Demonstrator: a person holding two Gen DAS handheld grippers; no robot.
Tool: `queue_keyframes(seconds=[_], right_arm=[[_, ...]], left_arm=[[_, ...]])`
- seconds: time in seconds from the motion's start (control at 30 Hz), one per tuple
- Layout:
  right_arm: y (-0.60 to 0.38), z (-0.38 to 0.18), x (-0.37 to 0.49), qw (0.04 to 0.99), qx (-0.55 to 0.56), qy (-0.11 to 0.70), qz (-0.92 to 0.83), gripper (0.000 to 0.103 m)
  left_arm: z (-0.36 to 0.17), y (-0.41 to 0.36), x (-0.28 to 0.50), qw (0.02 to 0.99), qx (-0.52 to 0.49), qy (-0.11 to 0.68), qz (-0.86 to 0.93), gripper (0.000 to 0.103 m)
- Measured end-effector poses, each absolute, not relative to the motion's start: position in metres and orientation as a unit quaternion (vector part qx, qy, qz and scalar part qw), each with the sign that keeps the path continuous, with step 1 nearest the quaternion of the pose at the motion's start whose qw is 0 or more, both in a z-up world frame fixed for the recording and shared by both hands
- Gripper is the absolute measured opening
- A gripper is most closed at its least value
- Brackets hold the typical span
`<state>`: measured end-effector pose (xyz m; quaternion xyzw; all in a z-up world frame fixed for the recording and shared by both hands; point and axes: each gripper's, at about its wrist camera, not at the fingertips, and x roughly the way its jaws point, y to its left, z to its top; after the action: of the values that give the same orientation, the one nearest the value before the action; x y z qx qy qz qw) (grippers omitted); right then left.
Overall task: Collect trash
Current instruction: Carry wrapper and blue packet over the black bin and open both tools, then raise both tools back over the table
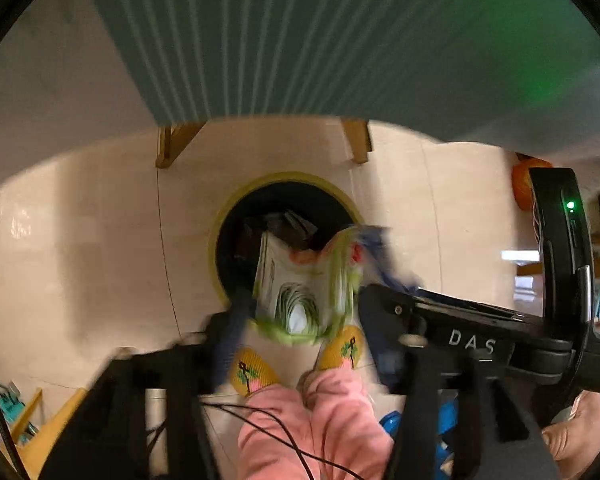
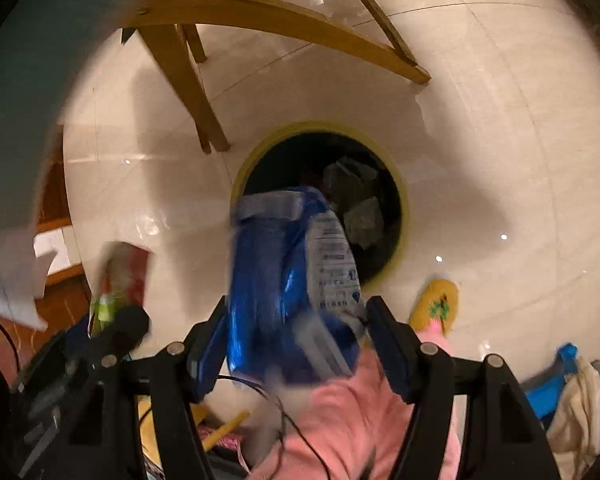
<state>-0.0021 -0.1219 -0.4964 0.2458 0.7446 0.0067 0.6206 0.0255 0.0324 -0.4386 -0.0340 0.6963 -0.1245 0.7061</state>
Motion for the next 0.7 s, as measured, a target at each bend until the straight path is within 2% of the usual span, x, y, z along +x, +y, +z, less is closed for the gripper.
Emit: queue_keyframes(seconds=[0.13, 0.17, 0.3, 0.7], right_arm=[[-0.124, -0.523, 0.007, 0.619, 0.254, 0.743, -0.007, 0.078], [-0.125, -0.528, 0.010, 0.622, 0.255, 0.740, -0.008, 0.080], [-0.127, -0.529, 0.010, 0.632, 0.254, 0.732, -0.006, 0.080], [-0.126, -0.507, 0.000, 0.651, 0.250, 0.716, -0.003, 0.080]], left_arm=[[-0.471, 0.041, 0.027, 0.699, -0.034, 0.708, -0.091, 0.083], [-0.475, 0.044, 0.025, 0.703, -0.034, 0.706, -0.084, 0.085], [-0.478, 0.045, 0.024, 0.714, -0.026, 0.697, -0.068, 0.099], [-0.457, 0.045, 0.026, 0.725, -0.035, 0.686, -0.056, 0.099]])
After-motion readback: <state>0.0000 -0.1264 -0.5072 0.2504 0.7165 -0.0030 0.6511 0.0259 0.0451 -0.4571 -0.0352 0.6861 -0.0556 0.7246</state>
